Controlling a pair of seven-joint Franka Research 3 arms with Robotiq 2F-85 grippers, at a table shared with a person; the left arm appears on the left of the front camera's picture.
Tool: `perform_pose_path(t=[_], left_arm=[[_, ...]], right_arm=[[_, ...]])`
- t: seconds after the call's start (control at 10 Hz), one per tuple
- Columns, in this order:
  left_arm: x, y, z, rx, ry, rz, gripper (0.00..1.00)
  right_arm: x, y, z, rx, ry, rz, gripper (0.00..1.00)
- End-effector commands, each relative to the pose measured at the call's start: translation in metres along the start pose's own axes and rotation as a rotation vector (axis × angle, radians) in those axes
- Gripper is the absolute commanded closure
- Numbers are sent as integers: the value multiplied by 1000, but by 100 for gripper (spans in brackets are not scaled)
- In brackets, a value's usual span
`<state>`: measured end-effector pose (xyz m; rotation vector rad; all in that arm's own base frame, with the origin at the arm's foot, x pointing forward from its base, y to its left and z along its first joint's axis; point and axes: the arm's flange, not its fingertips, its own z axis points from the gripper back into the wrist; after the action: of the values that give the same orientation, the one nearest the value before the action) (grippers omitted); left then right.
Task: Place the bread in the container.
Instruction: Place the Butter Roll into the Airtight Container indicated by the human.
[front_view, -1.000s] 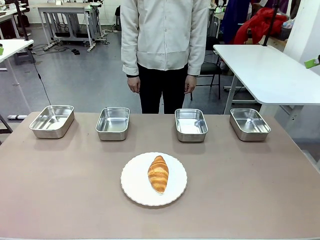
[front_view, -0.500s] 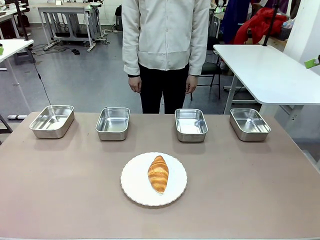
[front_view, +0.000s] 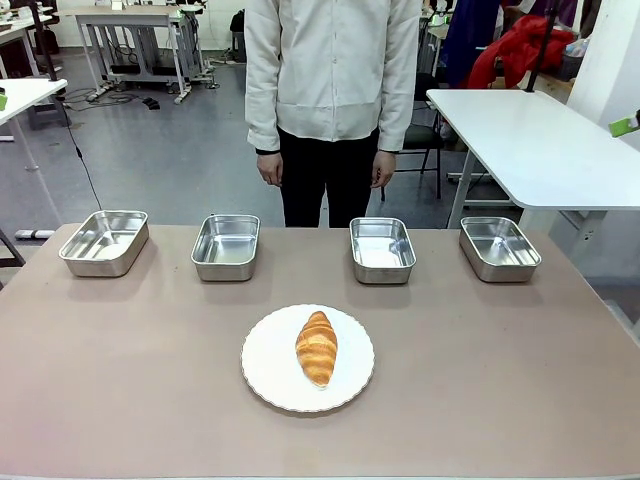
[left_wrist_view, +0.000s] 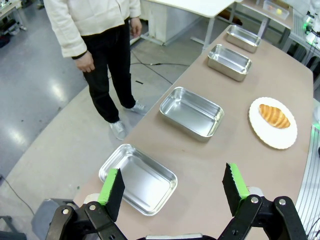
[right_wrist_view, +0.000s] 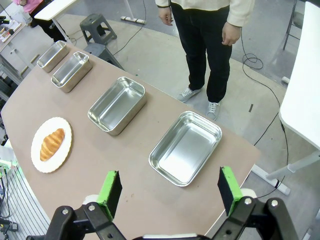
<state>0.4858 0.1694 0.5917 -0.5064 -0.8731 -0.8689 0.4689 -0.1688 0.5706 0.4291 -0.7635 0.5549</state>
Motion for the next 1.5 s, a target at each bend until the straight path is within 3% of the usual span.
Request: perform_pose_path(t=[0.0, 1.4], left_arm=[[1, 0, 0, -2, -6, -2, 0], [1, 0, 0, -2, -6, -2, 0]], right_arm=[[1, 0, -1, 7, -11, 3, 0], [1, 0, -1, 7, -11, 3, 0]])
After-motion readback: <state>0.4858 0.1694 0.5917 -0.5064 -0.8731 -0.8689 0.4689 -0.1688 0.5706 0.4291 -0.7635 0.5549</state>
